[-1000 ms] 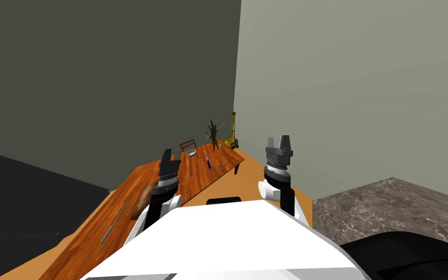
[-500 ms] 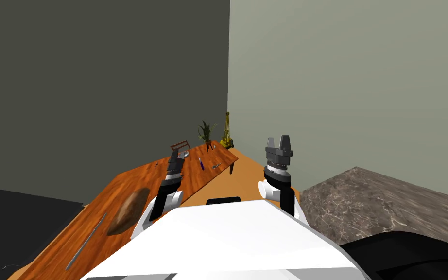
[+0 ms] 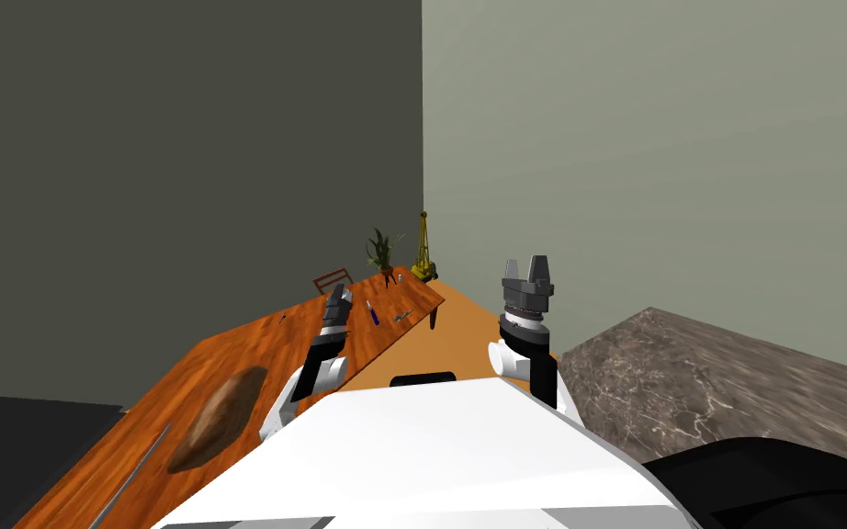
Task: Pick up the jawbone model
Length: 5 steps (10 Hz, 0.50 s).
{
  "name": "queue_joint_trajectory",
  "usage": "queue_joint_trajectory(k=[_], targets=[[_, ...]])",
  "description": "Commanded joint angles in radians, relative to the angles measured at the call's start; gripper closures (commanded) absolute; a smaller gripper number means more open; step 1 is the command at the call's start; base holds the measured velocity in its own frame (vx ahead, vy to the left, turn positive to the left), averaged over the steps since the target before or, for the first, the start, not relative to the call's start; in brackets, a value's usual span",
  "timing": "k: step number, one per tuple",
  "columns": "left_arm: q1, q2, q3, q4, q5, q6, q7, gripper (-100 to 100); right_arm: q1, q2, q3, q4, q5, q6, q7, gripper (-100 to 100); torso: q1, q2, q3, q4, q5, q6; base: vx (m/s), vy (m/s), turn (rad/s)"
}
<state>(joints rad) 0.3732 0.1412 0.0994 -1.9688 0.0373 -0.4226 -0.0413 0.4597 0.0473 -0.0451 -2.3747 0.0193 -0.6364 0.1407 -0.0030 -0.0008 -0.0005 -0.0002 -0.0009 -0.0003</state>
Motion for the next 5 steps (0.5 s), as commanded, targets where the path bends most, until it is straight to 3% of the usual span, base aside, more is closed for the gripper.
queue_joint_trajectory(k=[1,4,5], targets=[[-0.031,0.018,0.010,0.050,0.028,0.033,0.000,-100,0.000,0.000,0.000,0.000,0.000,0.000,0.000,0,0.000,0.000,0.000,0.000,0.000,0.000,0.020,-0.058,-0.134],[-0.058,0.031,0.017,0.117,0.052,0.065,0.000,-100,0.000,0.000,0.000,0.000,0.000,0.000,0.000,0,-0.001,0.000,0.000,0.000,0.000,0.000,0.020,-0.057,-0.087],[-0.085,0.043,0.025,0.148,0.077,0.098,0.000,-100,0.000,0.000,0.000,0.000,0.000,0.000,0.000,0,0.000,0.000,0.000,0.000,0.000,0.000,0.031,-0.064,-0.133]])
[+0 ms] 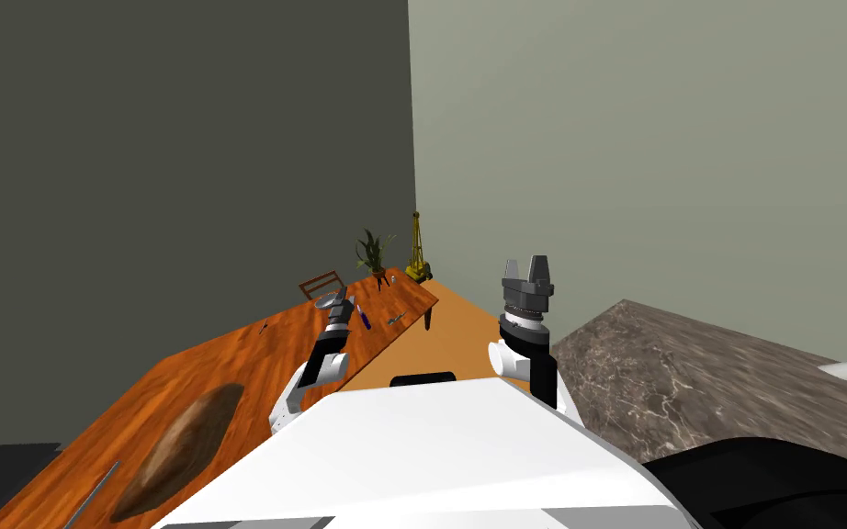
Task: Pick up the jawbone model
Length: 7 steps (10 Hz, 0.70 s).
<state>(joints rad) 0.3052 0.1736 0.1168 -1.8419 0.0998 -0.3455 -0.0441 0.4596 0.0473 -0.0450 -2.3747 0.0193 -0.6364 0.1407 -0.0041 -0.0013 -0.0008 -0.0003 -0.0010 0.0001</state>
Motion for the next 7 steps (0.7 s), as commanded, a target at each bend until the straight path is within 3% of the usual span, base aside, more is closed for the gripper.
queue_joint_trajectory(k=[1,4,5,6,7], targets=[[-0.017,0.011,0.007,0.046,0.015,0.021,0.003,-100,0.000,0.000,0.000,0.000,0.000,0.000,0.000,0,0.000,0.000,0.000,0.000,0.000,0.000,0.026,-0.048,-0.079],[-0.072,0.035,0.024,0.144,0.067,0.092,0.007,-100,0.000,0.000,0.000,0.000,0.000,0.000,0.000,0,0.001,0.000,0.000,0.000,0.000,-0.001,0.024,-0.049,-0.121],[-0.072,0.035,0.024,0.165,0.067,0.092,0.007,-100,0.000,0.000,0.000,0.000,0.000,0.000,0.000,0,0.001,0.001,0.000,0.000,0.000,0.000,0.026,-0.039,-0.070],[-0.099,0.047,0.033,0.201,0.093,0.129,0.010,-100,0.000,0.000,0.000,0.000,0.000,0.000,0.000,0,0.002,0.001,0.000,0.000,0.000,-0.001,0.044,-0.060,-0.177],[-0.099,0.047,0.033,0.227,0.093,0.129,0.010,-100,0.000,0.000,0.000,0.000,0.000,0.000,0.000,0,0.000,0.000,0.000,0.000,0.000,0.000,0.037,-0.045,-0.062]])
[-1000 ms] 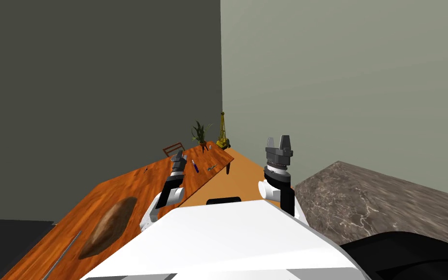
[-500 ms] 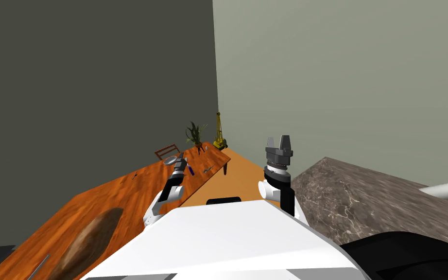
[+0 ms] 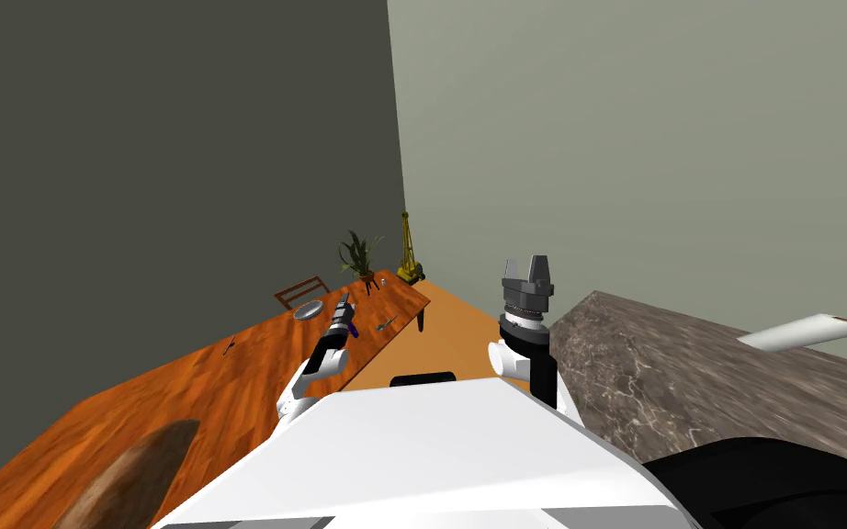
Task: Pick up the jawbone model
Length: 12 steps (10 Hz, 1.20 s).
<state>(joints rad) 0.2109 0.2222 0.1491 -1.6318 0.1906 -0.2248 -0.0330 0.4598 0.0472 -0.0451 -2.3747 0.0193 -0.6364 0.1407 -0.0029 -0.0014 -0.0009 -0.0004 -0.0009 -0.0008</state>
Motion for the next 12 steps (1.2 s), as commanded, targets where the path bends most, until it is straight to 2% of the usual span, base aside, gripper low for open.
queue_joint_trajectory(k=[1,2,3,4,5,6,7,8,9,10,12], targets=[[-0.031,0.009,0.010,0.050,0.030,0.046,0.003,-100,0.000,0.000,0.000,0.000,0.000,0.000,0.000,0,0.000,0.000,0.000,0.000,0.000,0.000,0.043,-0.049,-0.116],[-0.031,0.009,0.010,0.079,0.030,0.046,0.003,-100,0.000,0.000,0.000,0.000,0.000,0.000,0.000,0,0.000,-0.001,0.000,0.000,0.000,0.001,0.032,-0.041,-0.084],[-0.057,0.019,0.019,0.108,0.057,0.085,0.007,-100,0.000,0.000,0.000,0.000,0.000,0.000,0.000,0,0.000,0.000,0.000,0.000,0.000,0.000,0.029,-0.051,-0.151],[-0.057,0.019,0.019,0.143,0.057,0.085,0.007,-100,0.000,0.000,0.000,0.000,0.000,0.000,0.000,0,0.000,0.000,0.000,0.000,0.000,0.001,0.030,-0.042,-0.092],[-0.083,0.028,0.029,0.170,0.084,0.125,0.012,-100,0.000,0.000,0.000,0.000,0.000,0.000,0.000,0,0.000,0.001,0.000,0.000,0.000,0.000,0.034,-0.051,-0.169],[-0.083,0.028,0.029,0.202,0.084,0.125,0.012,-100,0.000,0.000,0.000,0.000,0.000,0.000,0.000,0,0.000,0.000,0.000,0.000,0.000,0.001,0.031,-0.032,-0.072],[-0.109,0.037,0.038,0.238,0.112,0.165,0.018,-100,0.000,0.000,0.000,0.000,0.000,0.000,0.000,0,0.001,0.001,0.000,0.000,0.000,0.000,0.033,-0.038,-0.119],[-0.109,0.037,0.038,0.271,0.112,0.165,0.018,-100,0.000,0.000,0.000,0.000,0.000,0.000,0.000,0,0.000,0.000,0.000,0.000,0.000,0.000,0.033,-0.035,-0.105],[-0.109,0.037,0.038,0.272,0.112,0.165,0.018,-100,0.000,0.000,0.000,0.000,0.000,0.000,0.000,0,0.001,0.001,0.000,0.000,0.000,0.000,0.017,-0.014,0.007],[-0.134,0.046,0.048,0.314,0.139,0.205,0.025,-100,0.000,0.000,0.000,0.000,0.000,0.000,0.000,0,0.002,0.002,0.001,0.000,0.000,0.000,0.030,-0.024,-0.152],[-0.134,0.046,0.048,0.338,0.139,0.205,0.025,-100,0.000,0.000,0.000,0.000,0.000,0.000,0.000,0,0.002,0.001,0.001,0.000,0.000,0.000,0.023,-0.016,-0.036]])
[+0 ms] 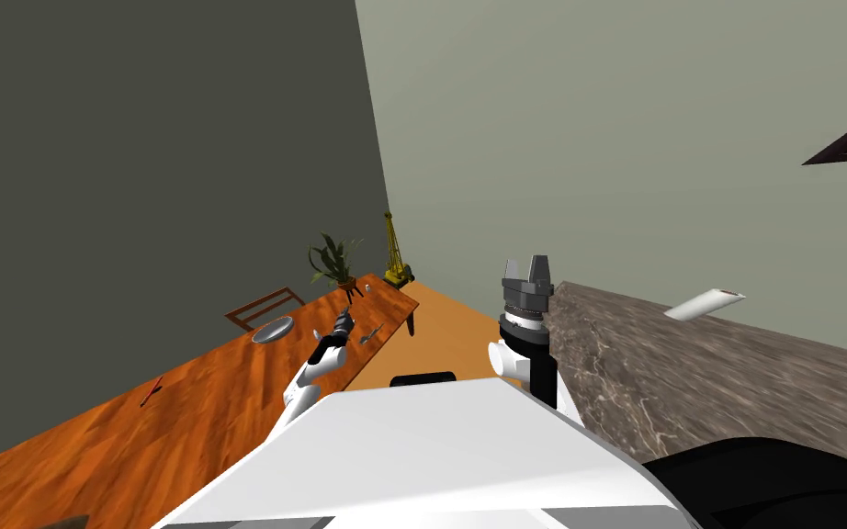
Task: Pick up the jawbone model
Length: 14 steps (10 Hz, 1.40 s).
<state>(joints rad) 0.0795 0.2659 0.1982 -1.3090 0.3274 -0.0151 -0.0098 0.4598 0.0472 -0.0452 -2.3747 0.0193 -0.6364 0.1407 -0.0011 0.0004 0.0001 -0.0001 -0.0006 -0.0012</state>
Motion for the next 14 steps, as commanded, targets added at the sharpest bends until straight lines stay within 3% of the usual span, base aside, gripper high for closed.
queue_joint_trajectory(k=[1,2,3,6,7,10,11,13,14], targets=[[-0.027,0.011,0.008,0.050,0.029,0.036,0.008,-100,0.000,0.000,0.000,0.000,0.000,0.000,0.000,0,0.000,0.000,0.000,0.000,0.000,0.000,0.028,-0.036,-0.154],[-0.027,0.011,0.008,0.080,0.029,0.036,0.008,-100,0.000,0.000,0.000,0.000,0.000,0.000,0.000,0,-0.001,-0.001,0.000,0.000,0.000,0.001,0.034,-0.032,-0.085],[-0.050,0.020,0.018,0.122,0.056,0.071,0.015,-100,0.000,0.000,0.000,0.000,0.000,0.000,0.000,0,-0.001,-0.001,0.000,0.000,0.000,0.000,0.041,-0.029,-0.143],[-0.073,0.028,0.028,0.209,0.082,0.117,0.023,-100,0.000,0.000,0.000,0.000,0.000,0.000,0.000,0,-0.001,-0.001,-0.001,0.000,0.000,0.001,0.034,-0.030,-0.100],[-0.095,0.037,0.037,0.266,0.107,0.150,0.031,-100,0.000,0.000,0.000,0.000,0.000,0.000,0.000,0,-0.001,-0.001,-0.001,0.000,0.000,0.000,0.042,-0.035,-0.137],[-0.116,0.046,0.047,0.333,0.132,0.196,0.040,-100,0.000,0.000,0.000,0.000,0.000,0.000,0.000,0,-0.001,-0.001,-0.001,0.000,0.000,0.000,0.035,-0.018,-0.098],[-0.136,0.056,0.057,0.358,0.156,0.234,0.049,-100,0.000,0.000,0.000,0.000,0.000,0.000,0.000,0,0.000,-0.001,0.000,0.000,0.000,0.000,0.037,-0.020,-0.147],[-0.136,0.056,0.057,0.393,0.156,0.234,0.049,-100,0.000,0.000,0.000,0.000,0.000,0.000,0.000,0,0.000,-0.001,0.000,0.000,0.000,0.000,0.023,-0.007,-0.026],[-0.155,0.065,0.067,0.441,0.179,0.271,0.058,-100,0.000,0.000,0.000,0.000,0.000,0.000,0.000,0,0.001,0.000,0.000,0.000,0.000,0.000,0.025,-0.006,-0.137]])
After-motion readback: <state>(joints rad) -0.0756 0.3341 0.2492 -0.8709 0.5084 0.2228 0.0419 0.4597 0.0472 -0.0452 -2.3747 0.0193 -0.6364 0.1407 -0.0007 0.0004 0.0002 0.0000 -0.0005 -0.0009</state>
